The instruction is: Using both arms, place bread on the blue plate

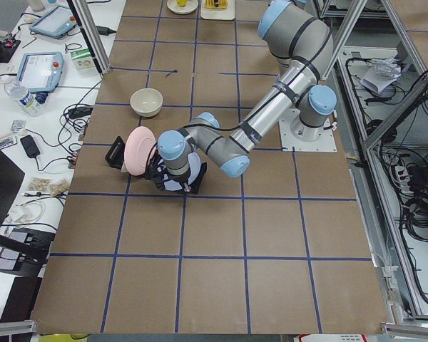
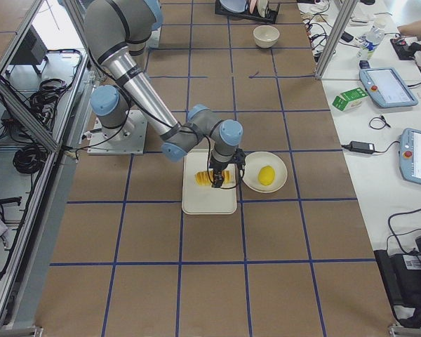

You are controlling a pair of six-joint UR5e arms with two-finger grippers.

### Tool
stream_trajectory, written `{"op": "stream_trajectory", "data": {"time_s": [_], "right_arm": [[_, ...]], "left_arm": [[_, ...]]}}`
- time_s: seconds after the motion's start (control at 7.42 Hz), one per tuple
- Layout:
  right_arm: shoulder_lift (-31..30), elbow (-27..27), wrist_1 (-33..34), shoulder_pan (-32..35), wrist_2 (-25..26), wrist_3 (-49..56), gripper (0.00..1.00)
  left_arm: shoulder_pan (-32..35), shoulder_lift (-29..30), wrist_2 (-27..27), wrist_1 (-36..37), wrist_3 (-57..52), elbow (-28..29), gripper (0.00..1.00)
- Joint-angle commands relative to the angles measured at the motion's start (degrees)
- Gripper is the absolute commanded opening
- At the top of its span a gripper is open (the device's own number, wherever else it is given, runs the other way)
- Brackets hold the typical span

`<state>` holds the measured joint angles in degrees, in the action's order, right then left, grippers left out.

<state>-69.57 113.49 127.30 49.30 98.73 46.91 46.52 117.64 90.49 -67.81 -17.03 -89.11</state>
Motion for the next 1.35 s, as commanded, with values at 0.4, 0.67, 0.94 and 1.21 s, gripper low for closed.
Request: {"op": "stream_trajectory", "data": {"time_s": [0.4,0.67,0.94,1.21], "right_arm": [[0.6,-0.5,0.0,0.0,0.0,-1.6,0.0],[-0.6,-2.7,-1.1,0.4,-0.5,-2.2,0.0],[-3.8,-5.0,-3.5,1.8,-0.7,-3.1,0.0],[-4.3,-7.7,-4.5,4.6,-0.8,-3.9,0.0]], "left_arm": [[0.3,-11.0,-1.5,-24.3,-3.4,-0.2,0.0],[4.9,-14.9,-10.1,-27.8,-2.8,-3.0,0.0],[12.9,-18.1,-13.9,-23.4,6.2,-8.6,0.0],[22.9,-20.6,-14.5,-17.1,19.7,-11.9,0.0]]}}
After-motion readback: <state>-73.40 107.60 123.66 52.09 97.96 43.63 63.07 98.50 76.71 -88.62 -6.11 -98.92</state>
